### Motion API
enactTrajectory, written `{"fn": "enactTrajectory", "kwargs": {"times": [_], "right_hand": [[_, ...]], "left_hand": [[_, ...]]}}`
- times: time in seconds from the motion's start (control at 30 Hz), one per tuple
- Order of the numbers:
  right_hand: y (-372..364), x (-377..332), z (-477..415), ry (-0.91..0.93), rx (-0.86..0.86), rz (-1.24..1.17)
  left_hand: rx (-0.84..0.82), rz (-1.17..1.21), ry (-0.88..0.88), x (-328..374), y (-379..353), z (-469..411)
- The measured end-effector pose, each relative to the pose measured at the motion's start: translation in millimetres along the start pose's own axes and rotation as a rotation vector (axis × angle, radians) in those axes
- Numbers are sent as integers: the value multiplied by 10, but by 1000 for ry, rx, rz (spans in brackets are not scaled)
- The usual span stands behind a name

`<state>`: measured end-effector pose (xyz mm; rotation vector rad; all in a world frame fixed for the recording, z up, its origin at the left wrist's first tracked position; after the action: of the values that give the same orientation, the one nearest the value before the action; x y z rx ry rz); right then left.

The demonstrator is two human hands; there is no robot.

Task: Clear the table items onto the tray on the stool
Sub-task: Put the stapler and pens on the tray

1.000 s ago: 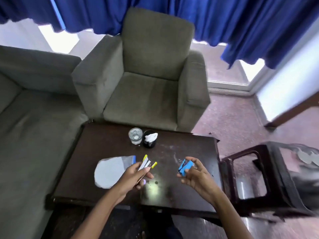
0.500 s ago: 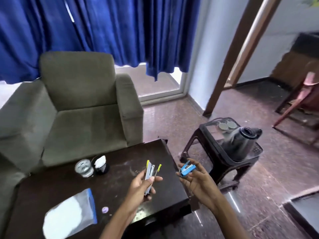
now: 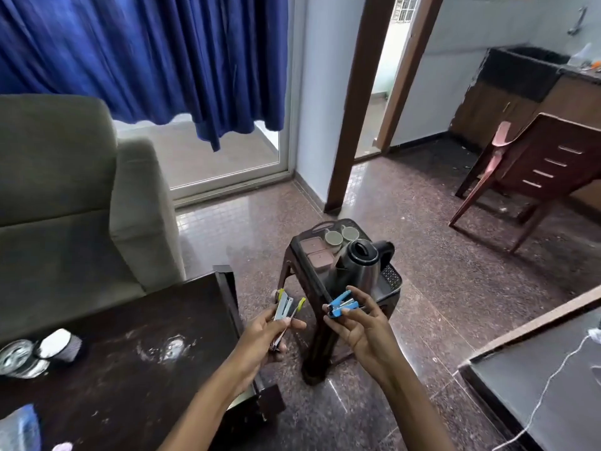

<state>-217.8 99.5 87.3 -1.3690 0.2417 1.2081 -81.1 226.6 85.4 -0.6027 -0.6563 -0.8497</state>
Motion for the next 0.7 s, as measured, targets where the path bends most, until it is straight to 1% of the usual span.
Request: {"fn": "enactTrajectory", "kwargs": {"times": [0.13,0.23,0.43,0.63,0.7], "right_hand": [[205,-170,-315,-40,102,46],[338,-260,-617,-57,147,44],[473,-565,-1361,-22,159,38],[524,-914,-2235,32,174,122],[553,-934,-2498,21,199,151]], "left_hand": [[-2,-25,15,143,-238,-296],[6,-32,20,293,-363,-591],[0,45,34,722,-539,-1307],[14,116,52,1187,-556,-1943],[57,168,77,1284,-543,-2116]]}}
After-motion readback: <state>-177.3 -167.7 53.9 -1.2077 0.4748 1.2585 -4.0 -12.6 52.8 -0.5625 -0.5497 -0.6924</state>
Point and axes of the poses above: each hand's wrist, its own z-axis away from the middle knuckle, its own y-axis out of the back of the hand, x = y × z, the point moved 3 cm from there along -z, towards the middle knuckle, and after that the axes turned 14 degrees about y, right-handed, at the moved point
